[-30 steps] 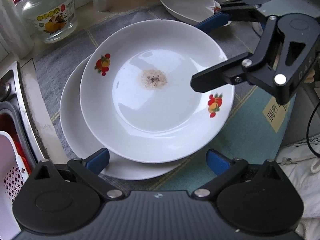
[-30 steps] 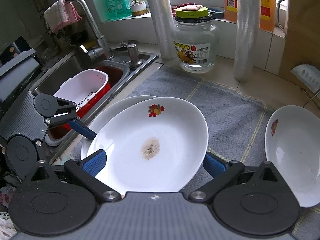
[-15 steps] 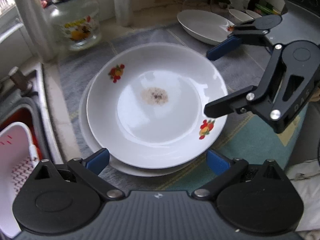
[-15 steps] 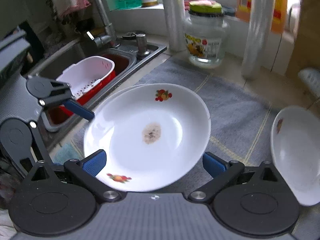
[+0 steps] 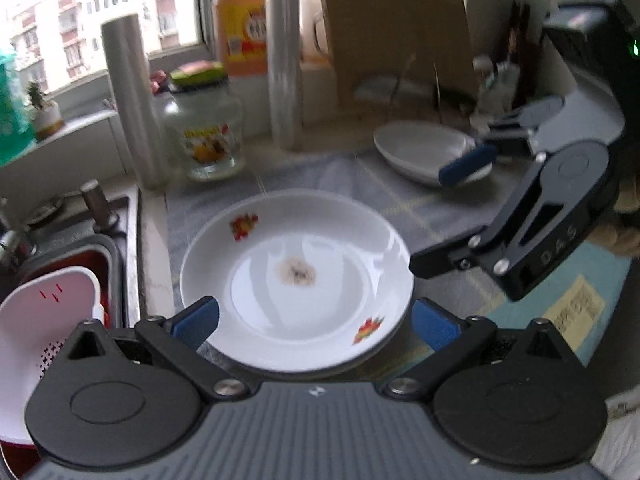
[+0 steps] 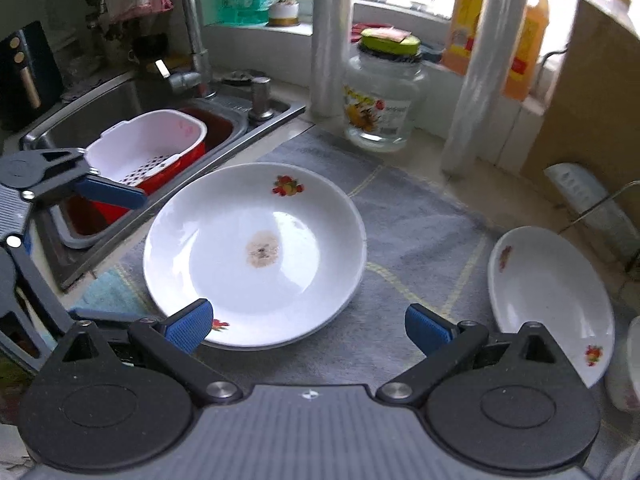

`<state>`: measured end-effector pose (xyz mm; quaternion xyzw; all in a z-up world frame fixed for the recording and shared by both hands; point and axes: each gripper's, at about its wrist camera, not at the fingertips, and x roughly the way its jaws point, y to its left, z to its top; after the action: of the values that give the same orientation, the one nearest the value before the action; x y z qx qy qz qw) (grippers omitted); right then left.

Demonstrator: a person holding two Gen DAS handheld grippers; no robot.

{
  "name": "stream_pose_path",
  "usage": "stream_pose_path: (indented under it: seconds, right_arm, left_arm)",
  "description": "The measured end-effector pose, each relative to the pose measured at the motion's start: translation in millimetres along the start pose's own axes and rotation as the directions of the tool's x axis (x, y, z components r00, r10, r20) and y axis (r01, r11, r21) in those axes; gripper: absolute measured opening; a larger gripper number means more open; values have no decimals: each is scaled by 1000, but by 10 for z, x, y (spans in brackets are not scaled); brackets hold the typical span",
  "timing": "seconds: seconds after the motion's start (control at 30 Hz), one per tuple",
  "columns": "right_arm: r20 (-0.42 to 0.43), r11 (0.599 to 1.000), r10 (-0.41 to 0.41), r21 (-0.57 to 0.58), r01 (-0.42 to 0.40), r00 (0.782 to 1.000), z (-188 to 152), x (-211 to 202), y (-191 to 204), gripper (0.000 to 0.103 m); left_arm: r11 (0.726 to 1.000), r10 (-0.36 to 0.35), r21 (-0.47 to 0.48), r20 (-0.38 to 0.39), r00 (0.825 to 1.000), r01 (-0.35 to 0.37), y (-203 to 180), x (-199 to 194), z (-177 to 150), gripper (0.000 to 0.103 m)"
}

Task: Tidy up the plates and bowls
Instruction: 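Release the stained plate and move the right gripper to the flower-print plate by the cutting board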

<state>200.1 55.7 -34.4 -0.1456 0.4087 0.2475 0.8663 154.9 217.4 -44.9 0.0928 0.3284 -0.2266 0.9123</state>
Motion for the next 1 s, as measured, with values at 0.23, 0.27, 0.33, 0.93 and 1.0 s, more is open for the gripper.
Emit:
stream_pose_path:
  seconds: [0.23, 0.27, 0.33, 0.93, 1.0]
  right_arm:
    - [33, 991, -123, 55, 121, 992, -186, -207, -134, 103]
    - [29, 988, -139, 70, 137, 990, -226, -239, -177, 103]
    - [22, 982, -164, 99, 161, 986, -307, -298, -277, 103]
    - [27, 995, -78, 67, 76, 997, -835, -597, -1905, 103]
    - [28, 997, -66, 45, 65, 997, -804, -617, -2020, 103]
  left_arm:
    - [999, 20, 38, 110, 994, -25, -242, -59, 63, 102]
    - [999, 19, 43, 116, 993, -24, -282, -61, 63, 102]
    - [999, 5, 44, 119, 993, -10, -383, -22, 96, 102]
    - [986, 102, -137, 32, 994, -97, -1678, 894, 581, 102]
    - [983, 116, -143, 26, 993, -112, -1779, 1010, 632, 102]
